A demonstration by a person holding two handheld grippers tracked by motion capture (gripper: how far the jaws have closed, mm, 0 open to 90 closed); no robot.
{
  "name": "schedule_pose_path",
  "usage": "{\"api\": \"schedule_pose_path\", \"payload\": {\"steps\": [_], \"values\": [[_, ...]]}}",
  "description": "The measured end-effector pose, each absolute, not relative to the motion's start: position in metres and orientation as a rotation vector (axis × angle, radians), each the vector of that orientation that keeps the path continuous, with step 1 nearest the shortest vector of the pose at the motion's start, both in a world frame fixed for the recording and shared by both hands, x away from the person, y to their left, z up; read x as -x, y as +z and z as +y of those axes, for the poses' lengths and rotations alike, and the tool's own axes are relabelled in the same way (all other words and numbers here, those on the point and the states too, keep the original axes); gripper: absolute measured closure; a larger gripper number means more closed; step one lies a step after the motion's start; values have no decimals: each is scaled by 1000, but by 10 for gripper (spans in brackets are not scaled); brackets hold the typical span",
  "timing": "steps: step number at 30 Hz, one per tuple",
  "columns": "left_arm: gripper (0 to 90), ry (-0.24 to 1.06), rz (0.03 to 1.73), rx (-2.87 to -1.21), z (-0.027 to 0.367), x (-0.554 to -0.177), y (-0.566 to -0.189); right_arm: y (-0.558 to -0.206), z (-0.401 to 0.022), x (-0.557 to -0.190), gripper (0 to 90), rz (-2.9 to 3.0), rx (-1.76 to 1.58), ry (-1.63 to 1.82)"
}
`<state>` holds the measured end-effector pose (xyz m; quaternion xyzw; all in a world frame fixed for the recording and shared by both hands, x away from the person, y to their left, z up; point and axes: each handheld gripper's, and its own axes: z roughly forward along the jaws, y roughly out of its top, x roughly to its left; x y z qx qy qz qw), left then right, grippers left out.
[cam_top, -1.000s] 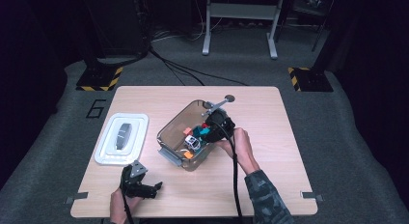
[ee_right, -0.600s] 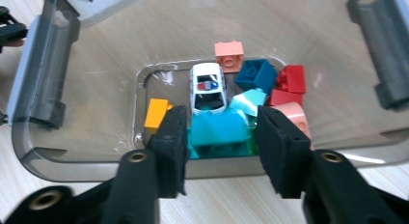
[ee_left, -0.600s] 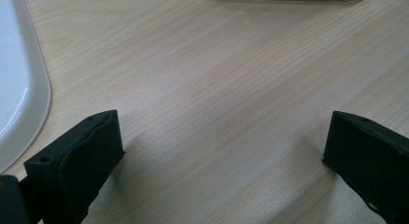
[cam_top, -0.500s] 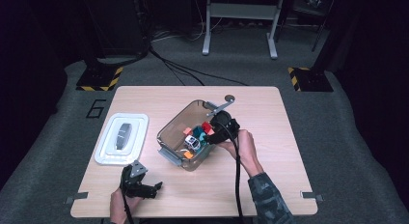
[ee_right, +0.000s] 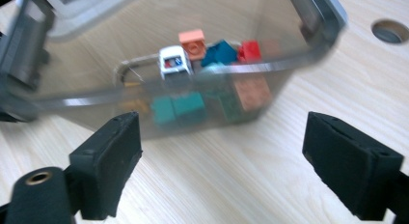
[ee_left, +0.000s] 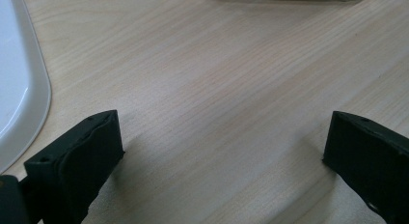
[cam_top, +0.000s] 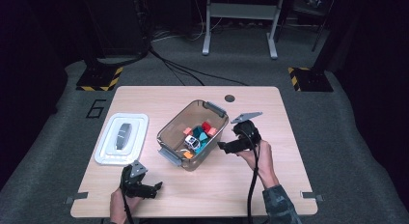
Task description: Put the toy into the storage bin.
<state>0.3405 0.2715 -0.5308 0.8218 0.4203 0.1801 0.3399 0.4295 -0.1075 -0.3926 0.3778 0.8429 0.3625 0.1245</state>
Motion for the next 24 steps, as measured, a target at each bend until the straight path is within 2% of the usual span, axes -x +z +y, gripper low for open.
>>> {"api": "schedule_pose_path", "payload": {"steps": [15, 24], "values": [[0, 471, 1107, -2127, 271, -343, -531, -460, -146, -413, 2, 2373, -1225, 1031], [0, 461, 1146, -2096, 277, -345, -529, -494, -164, -411, 0, 2284, -1302, 1003]]}}
